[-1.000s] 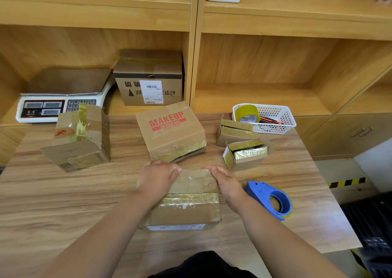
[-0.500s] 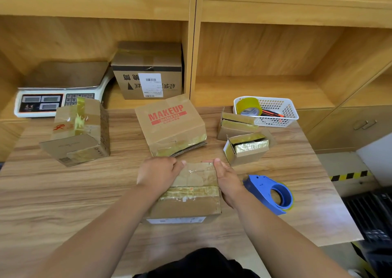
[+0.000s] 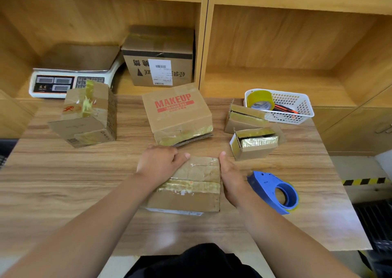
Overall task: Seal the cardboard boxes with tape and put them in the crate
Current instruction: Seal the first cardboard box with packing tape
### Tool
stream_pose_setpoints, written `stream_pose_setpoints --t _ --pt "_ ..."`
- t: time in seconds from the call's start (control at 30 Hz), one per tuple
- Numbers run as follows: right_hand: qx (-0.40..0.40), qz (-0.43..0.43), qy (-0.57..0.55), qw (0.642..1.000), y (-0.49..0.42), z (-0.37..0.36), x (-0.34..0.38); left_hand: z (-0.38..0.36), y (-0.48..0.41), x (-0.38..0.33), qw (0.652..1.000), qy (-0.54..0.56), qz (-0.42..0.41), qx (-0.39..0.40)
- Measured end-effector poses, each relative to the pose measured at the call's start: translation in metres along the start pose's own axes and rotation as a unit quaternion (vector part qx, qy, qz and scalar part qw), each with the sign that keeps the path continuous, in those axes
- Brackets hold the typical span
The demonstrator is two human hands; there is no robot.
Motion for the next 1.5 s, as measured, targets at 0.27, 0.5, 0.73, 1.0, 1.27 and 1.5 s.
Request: stream_pose_setpoints --t 0.27,0.5,0.73,1.0,1.27,1.5 --pt "0.022 0.095 -0.006 0.995 -0.006 0.0 0.0 0.003 0.002 -0.004 0.999 -0.011 0.006 -0.042" --pt "0.059 0.193 0.051 0.978 -0.011 0.006 0.006 0.002 0.006 -0.007 0.997 -0.055 0.041 -0.018" --pt "0.098 0.247 0.229 0.936 -0.003 0.049 0.009 0.011 0.013 -0.013 0.997 -0.029 0.067 -0.035" --pt "-0.018 0.336 0.466 0.818 0.02 0.143 0.0 0.025 0.041 -0.031 0.993 0.002 0.094 -0.072" --pt "-0.101 0.237 0.6 0.757 0.025 0.177 -0.017 0.006 0.066 -0.04 0.991 -0.038 0.129 0.024" --pt "-0.125 0.184 0.665 0.713 0.032 0.176 -0.021 0.008 0.07 -0.04 0.99 -0.021 0.138 -0.004"
Point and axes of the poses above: each hand's wrist, its own y-axis away from the middle knuckle, its own z-axis out of the back of the hand, x = y × z, the point moved 3 cm from there along -y, towards the middle knuckle, and after that the axes turned 10 degrees about -y, right-handed, at the moved point
